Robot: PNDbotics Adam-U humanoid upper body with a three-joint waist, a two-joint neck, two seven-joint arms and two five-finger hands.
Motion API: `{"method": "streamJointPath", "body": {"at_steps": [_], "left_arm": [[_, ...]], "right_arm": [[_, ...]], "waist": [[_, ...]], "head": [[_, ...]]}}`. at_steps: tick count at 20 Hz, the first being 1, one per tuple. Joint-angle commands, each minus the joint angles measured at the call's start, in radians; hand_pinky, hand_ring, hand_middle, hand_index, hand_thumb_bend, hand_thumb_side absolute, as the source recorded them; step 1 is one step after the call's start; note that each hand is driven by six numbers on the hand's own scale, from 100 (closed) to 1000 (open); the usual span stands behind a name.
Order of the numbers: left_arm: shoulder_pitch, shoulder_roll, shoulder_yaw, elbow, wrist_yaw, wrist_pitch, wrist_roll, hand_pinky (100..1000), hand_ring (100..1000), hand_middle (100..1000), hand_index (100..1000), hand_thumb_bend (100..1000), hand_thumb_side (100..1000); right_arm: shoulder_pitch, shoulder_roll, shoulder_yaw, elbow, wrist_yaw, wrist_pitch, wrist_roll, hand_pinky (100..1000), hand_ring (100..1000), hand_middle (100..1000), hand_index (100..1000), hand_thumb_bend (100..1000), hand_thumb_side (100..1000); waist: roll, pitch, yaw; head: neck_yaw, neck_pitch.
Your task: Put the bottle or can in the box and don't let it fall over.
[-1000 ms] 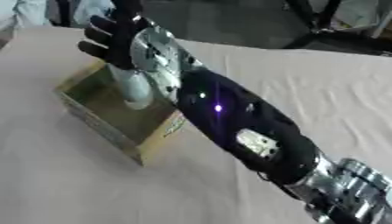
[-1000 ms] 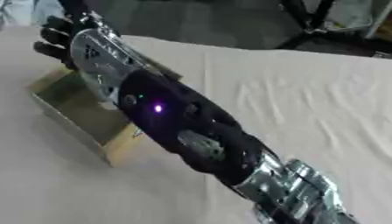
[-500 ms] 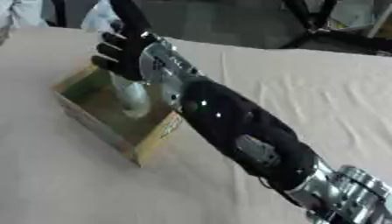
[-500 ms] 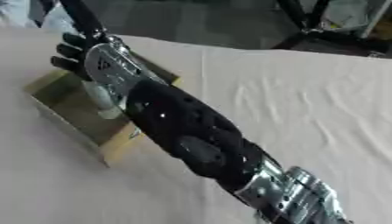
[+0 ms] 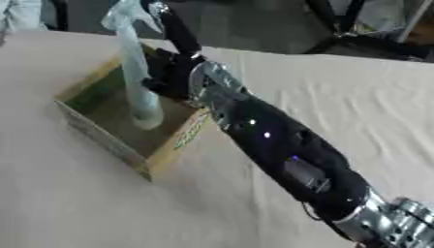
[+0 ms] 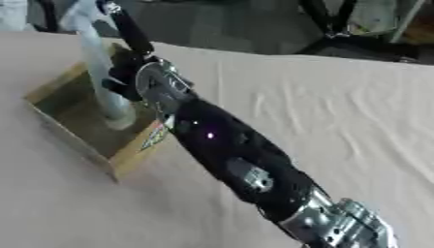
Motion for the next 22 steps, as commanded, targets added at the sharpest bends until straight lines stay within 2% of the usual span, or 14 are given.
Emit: {"method": "streamJointPath", "body": {"at_steps": [1,4,7,10,12,14,16,17,19,20,22], "left_arm": [[0.001,0.036,0.014,-0.019,-0.007,-0.002,0.008,966,886,1000,852,199,844],[0.011,0.041,0.018,-0.020,-0.010,-0.003,0.012,966,886,1000,852,198,843],[0.021,0.045,0.025,-0.022,-0.014,-0.004,0.018,966,886,1000,852,197,842],[0.032,0.052,0.033,-0.025,-0.019,-0.004,0.026,966,886,1000,852,195,843],[0.037,0.057,0.035,-0.029,-0.022,-0.004,0.028,967,887,1000,852,193,843],[0.044,0.063,0.038,-0.032,-0.025,-0.004,0.030,968,887,1000,852,191,844],[0.049,0.066,0.039,-0.033,-0.028,-0.002,0.031,968,888,1000,852,190,844],[0.053,0.067,0.041,-0.033,-0.029,-0.002,0.032,968,888,1000,852,189,844],[0.060,0.069,0.043,-0.033,-0.031,-0.001,0.034,968,888,1000,852,188,845],[0.064,0.070,0.043,-0.033,-0.032,0.000,0.035,969,889,1000,852,188,845],[0.073,0.072,0.044,-0.033,-0.033,0.001,0.036,969,889,1000,852,186,845]], "right_arm": [[-0.003,-0.048,-0.023,-0.053,-0.008,0.012,-0.031,100,100,100,944,499,435],[0.017,-0.101,-0.044,-0.091,0.008,-0.003,-0.033,100,100,100,940,527,411],[0.057,-0.183,-0.072,-0.164,0.072,-0.005,-0.033,100,100,100,940,566,408],[0.129,-0.270,-0.112,-0.308,0.130,0.025,-0.033,100,100,100,926,566,412],[0.199,-0.325,-0.162,-0.441,0.182,0.023,-0.033,100,100,100,918,617,424],[0.268,-0.376,-0.214,-0.556,0.265,0.029,-0.033,100,100,133,912,667,419],[0.330,-0.422,-0.271,-0.662,0.397,0.058,-0.033,100,100,232,846,787,278],[0.364,-0.439,-0.311,-0.710,0.480,0.060,-0.033,117,100,259,815,778,251],[0.414,-0.458,-0.367,-0.746,0.629,0.052,-0.028,279,100,338,791,775,234],[0.435,-0.464,-0.389,-0.752,0.697,0.042,-0.023,394,166,413,791,774,228],[0.479,-0.469,-0.418,-0.756,0.822,0.019,-0.013,506,261,505,797,777,218]], "waist": [[0.011,-0.031,-0.007],[0.013,-0.038,-0.024],[0.017,-0.042,-0.040],[0.018,-0.041,-0.051],[0.018,-0.037,-0.057],[0.019,-0.035,-0.066],[0.021,-0.035,-0.075],[0.023,-0.036,-0.082],[0.026,-0.040,-0.093],[0.028,-0.042,-0.098],[0.032,-0.048,-0.109]], "head": [[0.014,0.008],[0.024,0.016],[0.039,0.022],[0.048,0.028],[0.055,0.026],[0.064,0.025],[0.072,0.028],[0.079,0.029],[0.090,0.031],[0.096,0.032],[0.109,0.034]]}}
